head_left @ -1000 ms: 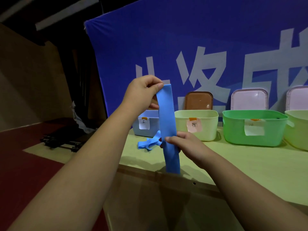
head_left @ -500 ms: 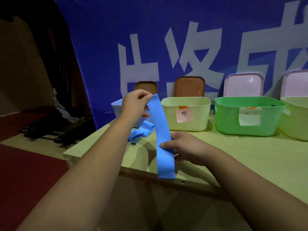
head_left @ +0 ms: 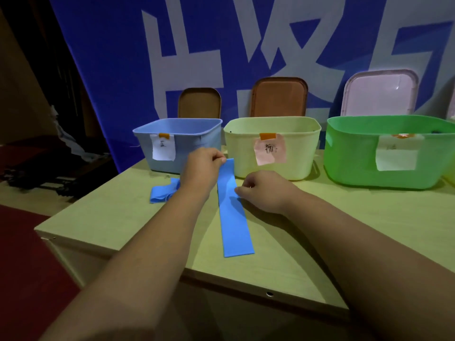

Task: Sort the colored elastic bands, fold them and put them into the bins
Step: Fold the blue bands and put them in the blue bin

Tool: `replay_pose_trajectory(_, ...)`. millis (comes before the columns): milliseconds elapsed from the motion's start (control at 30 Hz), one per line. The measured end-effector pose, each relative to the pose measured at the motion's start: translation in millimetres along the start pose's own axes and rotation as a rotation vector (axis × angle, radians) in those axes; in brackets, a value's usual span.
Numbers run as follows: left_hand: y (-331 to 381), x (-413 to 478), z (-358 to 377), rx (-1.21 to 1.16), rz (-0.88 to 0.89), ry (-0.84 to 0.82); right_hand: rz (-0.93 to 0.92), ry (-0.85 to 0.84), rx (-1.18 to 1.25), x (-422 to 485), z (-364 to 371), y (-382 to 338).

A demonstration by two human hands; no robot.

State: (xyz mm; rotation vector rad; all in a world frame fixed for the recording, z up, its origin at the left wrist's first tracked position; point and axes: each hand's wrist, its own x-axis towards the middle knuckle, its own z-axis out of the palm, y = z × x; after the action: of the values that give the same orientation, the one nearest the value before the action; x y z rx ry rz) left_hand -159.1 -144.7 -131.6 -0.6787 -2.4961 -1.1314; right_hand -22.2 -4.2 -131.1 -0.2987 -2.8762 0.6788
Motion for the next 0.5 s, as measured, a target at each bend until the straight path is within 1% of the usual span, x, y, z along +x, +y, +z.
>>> replay_pose_trajectory(67,-6,3,6,0.097,-0.018,-0.005,-0.004,0.074,-0.012,3,9,7)
replay_pose_trajectory(167,-12,10,9,0.148,-0.029,0.015,-0.021,0.087,0.042,6,10,10)
replay_pose_trajectory(300,-16,7,8,0.147,-0.015,0.041,-0.07,0.036,0.062,0,8,7)
replay_pose_trajectory(433,-16,3,5,0.147,-0.015,0.051,-0.156,-0.036,-0.055,-5,8,3)
replay_pose_trajectory(500,-14,1,3,0.141,-0.009,0.061,-0.195,-0.063,-0.068,-9,8,4)
